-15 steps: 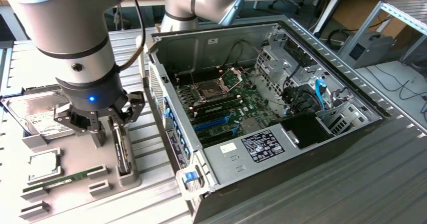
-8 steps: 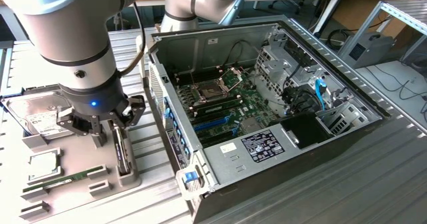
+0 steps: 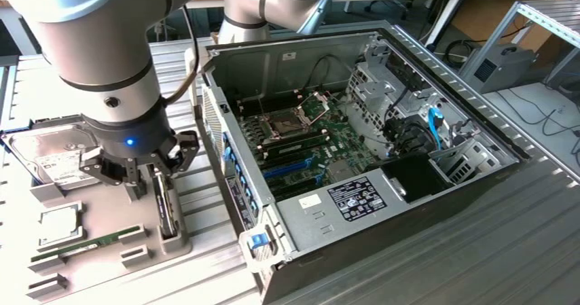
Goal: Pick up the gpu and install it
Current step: 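Pick up the gpu and move the gpu toward the slot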
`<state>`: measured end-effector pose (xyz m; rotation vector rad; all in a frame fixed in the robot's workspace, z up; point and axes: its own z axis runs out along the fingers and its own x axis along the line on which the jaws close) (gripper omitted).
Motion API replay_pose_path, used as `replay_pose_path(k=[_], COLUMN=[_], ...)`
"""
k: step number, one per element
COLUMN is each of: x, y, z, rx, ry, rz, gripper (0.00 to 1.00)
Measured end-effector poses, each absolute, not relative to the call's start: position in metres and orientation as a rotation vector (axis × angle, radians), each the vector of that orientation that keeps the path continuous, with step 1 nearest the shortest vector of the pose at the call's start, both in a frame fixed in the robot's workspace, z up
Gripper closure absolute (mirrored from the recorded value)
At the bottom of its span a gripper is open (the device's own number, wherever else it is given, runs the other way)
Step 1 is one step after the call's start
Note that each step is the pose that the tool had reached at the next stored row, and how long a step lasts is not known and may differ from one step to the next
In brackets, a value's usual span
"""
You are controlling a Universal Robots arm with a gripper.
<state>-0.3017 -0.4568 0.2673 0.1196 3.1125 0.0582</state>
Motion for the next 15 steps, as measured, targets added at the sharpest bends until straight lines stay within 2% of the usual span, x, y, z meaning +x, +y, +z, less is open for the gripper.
replay_pose_path(k=[15], x=[-0.301], y=[-0.457], z=[0.249], rx=[0.120], ry=[3.113], rz=[0.057], gripper=[0.58])
